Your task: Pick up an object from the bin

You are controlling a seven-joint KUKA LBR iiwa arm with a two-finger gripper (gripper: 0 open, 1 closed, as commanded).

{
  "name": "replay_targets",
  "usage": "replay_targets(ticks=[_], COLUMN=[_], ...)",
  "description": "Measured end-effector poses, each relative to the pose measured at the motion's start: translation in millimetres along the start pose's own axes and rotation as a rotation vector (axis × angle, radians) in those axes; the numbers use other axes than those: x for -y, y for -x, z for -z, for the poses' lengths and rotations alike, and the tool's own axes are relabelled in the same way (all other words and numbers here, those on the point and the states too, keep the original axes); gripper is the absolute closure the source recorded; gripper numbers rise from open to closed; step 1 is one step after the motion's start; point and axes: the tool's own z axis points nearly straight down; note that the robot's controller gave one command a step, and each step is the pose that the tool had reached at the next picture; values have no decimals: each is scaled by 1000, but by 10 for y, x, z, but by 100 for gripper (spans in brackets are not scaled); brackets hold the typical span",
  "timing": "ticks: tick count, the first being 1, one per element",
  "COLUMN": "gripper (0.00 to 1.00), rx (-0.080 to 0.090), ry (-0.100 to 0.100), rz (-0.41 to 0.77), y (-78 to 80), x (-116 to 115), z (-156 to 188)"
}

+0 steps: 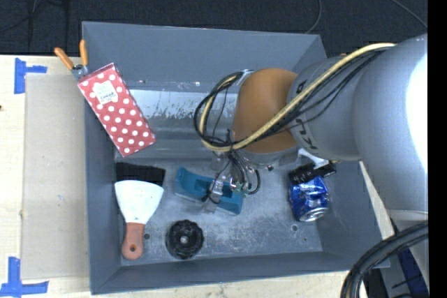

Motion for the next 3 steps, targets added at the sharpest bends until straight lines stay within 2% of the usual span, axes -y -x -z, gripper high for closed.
replay_targets(ticks=[1, 2, 3], gripper=[0, 100, 100], rx=[-6, -1, -1], ry=[-7, 3, 3], rz=[90, -128, -128], y=[-35, -85, -85], x=[-90, 31, 31], z=[-161, -247, -247])
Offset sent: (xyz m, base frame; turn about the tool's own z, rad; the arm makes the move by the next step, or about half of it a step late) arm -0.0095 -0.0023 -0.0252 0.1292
